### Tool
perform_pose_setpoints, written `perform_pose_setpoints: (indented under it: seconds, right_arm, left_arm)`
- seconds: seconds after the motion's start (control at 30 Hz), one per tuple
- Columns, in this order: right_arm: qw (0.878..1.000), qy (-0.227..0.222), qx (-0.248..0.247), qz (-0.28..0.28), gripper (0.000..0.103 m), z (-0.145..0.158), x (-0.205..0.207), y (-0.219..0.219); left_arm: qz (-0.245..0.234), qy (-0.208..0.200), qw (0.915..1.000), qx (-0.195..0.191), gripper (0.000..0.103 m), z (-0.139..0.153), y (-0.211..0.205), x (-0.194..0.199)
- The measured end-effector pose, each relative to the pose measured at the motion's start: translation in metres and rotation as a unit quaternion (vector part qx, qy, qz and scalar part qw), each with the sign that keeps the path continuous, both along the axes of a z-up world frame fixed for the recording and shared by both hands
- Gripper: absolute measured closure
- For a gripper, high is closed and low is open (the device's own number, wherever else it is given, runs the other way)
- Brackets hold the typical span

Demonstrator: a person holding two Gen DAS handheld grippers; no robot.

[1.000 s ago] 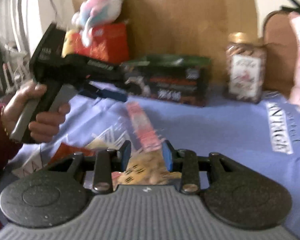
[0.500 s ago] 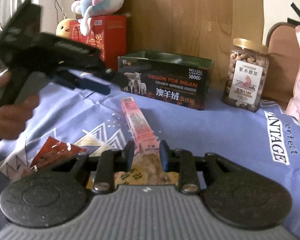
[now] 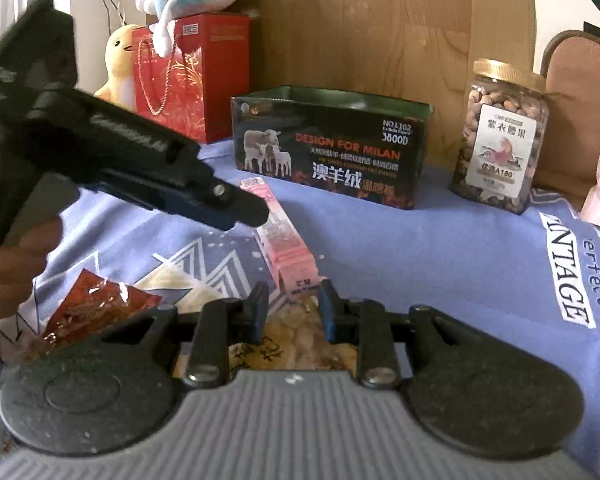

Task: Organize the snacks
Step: 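Lift the pink stick packet into the tin and open the left tool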

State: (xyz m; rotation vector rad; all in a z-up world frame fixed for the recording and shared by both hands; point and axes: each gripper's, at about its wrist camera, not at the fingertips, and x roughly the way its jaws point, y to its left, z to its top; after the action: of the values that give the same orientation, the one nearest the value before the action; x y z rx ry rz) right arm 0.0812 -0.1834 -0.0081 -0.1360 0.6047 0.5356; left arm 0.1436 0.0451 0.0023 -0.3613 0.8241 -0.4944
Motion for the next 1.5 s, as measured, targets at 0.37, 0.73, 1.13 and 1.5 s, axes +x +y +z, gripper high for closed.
perform_pose_setpoints:
  seconds: [0.37,0.73,1.13,1.5]
  right_arm:
    - [1.000,-0.009,-0.015,0.012,0.073,0.001,-0.005,0.007]
    - [0.999,-0.017,-0.016,-0.029,0.079,-0.002,0.022,0.000]
    - [1.000,-0.004,-0.017,0.000,0.068,-0.007,0.026,0.006]
    - [0.993,-0.113,0.004,-0.035,0.071,0.050,0.048,0.005]
  left_arm:
    - [0.063,-0.036,0.9960,0.053,0.043,0.011,0.014,0.044]
    - [0.035,-0.004,0.9990,0.028,0.055,-0.004,0.008,0.033]
    - [0.039,-0.007,0.9981,0.047,0.052,-0.009,0.004,0.023]
    - [0.063,-0.088,0.9941,0.000,0.054,0.057,0.010,0.051]
